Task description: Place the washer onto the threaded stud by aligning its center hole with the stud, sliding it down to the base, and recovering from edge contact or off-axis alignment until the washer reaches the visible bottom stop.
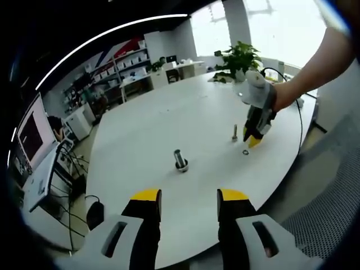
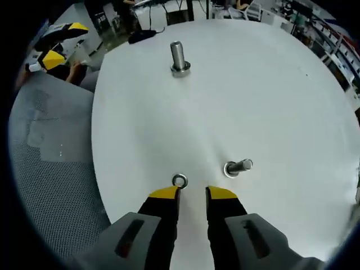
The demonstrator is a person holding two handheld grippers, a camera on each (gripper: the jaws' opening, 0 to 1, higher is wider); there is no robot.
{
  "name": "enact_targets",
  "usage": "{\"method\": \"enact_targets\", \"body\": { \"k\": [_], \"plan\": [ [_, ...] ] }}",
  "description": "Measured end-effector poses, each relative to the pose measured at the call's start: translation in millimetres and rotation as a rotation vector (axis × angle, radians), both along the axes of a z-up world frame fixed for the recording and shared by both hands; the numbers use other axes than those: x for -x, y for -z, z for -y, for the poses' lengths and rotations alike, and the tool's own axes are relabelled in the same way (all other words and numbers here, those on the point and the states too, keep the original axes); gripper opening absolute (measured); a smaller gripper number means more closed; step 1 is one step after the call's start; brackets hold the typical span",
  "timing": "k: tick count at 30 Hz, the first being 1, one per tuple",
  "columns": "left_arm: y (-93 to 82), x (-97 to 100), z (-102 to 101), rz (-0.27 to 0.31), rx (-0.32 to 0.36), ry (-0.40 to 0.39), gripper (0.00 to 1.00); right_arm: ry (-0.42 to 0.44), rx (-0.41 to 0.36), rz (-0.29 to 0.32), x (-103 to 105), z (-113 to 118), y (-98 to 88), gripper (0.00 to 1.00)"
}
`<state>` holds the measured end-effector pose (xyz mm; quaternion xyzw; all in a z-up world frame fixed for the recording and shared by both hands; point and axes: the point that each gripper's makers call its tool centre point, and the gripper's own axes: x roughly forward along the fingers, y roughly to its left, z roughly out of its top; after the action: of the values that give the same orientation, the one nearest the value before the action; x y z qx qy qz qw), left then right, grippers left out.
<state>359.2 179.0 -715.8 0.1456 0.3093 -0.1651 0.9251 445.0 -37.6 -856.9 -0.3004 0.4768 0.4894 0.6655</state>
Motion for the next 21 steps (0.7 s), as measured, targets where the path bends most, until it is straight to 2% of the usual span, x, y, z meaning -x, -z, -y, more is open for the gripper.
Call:
{"method": "enact_targets", "body": {
  "k": [3, 6, 12, 18, 21],
  "plan": [
    [-0.9, -0.5, -0.9, 0.001, 0.004, -0.007, 0.38, -0.013, -0.002, -0.012, 9.5, -2.3, 5.1, 0.21],
    [0.2, -0.5, -0.1, -0.003, 0.000, -0.002, 0.38, -0.041, 0.002, 0.003, 14.2, -3.6, 8.2, 0.22],
    [1.0, 0.2, -1.4, -0.005, -0.004, -0.006, 0.38, -0.035, -0.025, 0.030, 10.3, -9.1, 8.3, 0.22],
    [0.8, 0.4, -1.8, -0.004, -0.007, -0.006, 0.38, -0.155, -0.009, 0.082, 9.6, -11.1, 10.0, 0.21],
    [-1.1, -0.4, -1.5, 0.007, -0.005, -0.003, 0.38, -0.142, -0.015, 0.077, 9.5, -11.7, 9.5, 0.21]
  ]
}}
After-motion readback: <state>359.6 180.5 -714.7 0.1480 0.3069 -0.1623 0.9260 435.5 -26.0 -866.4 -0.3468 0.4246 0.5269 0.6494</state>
